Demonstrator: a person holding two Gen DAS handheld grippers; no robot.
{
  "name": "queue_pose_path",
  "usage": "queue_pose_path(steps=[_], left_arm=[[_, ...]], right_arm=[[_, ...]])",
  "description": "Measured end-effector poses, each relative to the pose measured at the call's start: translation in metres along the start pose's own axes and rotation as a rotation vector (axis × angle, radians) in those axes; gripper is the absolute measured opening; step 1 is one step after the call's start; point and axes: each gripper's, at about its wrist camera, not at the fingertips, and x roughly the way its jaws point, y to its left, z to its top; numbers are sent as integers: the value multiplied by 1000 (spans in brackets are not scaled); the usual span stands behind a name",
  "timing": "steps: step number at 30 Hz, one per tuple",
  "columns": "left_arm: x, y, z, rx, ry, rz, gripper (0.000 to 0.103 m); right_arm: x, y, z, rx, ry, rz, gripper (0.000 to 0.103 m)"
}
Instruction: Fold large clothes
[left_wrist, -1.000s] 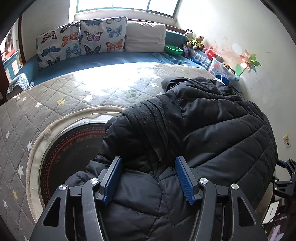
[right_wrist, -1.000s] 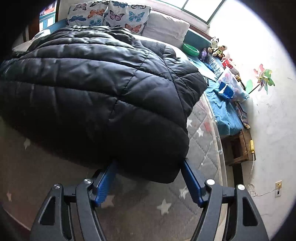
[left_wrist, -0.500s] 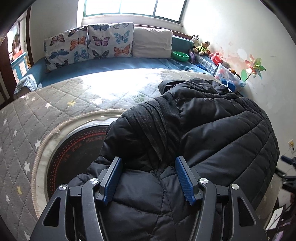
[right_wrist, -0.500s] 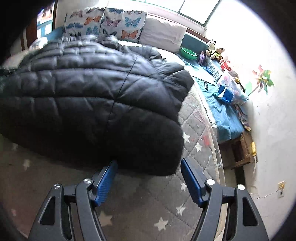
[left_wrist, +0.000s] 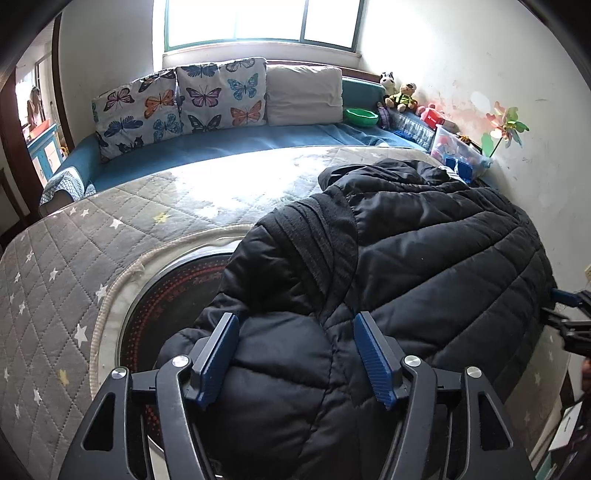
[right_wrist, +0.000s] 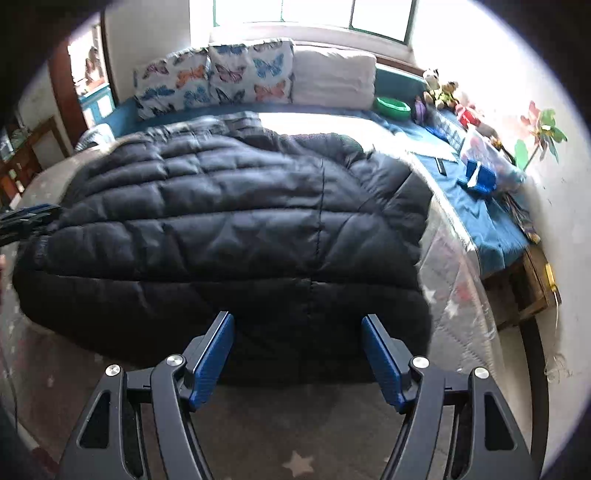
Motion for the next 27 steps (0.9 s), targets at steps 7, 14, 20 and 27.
queue_pose_path(steps=[7, 14, 20, 27], left_arm=[[-28, -3, -7, 27, -33, 14, 69], [-69, 2, -35, 37, -57, 11, 84], [-102, 7, -56, 52, -86, 38, 84], [-142, 0, -84, 80, -127, 48, 85]], right_arm=[[-18, 4, -8, 51, -37, -48, 78], [-36, 6, -12, 145, -86, -25, 78], [-48, 22, -17, 153, -114, -19, 78], [-68, 43, -26, 147, -146, -64, 78]])
